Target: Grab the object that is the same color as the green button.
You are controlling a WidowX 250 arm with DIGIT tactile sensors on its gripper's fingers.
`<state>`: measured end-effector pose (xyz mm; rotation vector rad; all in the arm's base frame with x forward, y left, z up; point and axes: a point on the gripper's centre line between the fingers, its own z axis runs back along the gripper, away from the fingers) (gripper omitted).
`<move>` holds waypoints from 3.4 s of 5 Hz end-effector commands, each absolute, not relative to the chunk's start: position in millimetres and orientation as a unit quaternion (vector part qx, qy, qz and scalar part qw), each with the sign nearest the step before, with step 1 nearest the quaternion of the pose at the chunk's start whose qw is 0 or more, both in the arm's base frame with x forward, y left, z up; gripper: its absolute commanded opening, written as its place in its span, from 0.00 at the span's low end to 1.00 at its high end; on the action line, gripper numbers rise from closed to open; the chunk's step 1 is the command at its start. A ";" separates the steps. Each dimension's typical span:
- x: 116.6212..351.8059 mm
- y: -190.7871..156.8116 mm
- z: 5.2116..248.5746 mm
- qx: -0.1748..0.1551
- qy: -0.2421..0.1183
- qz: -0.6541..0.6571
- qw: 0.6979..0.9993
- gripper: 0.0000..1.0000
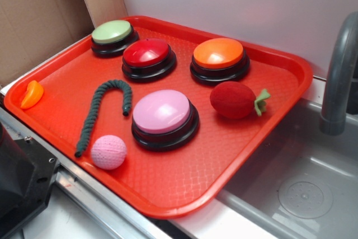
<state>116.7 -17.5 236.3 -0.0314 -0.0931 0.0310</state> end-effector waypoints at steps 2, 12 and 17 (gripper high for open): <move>123.4 -11.0 225.4 -0.033 -0.040 0.045 0.998 1.00; 182.7 45.3 13.3 -0.060 -0.066 0.378 0.921 1.00; 181.1 44.3 21.4 -0.032 -0.090 0.393 0.914 0.00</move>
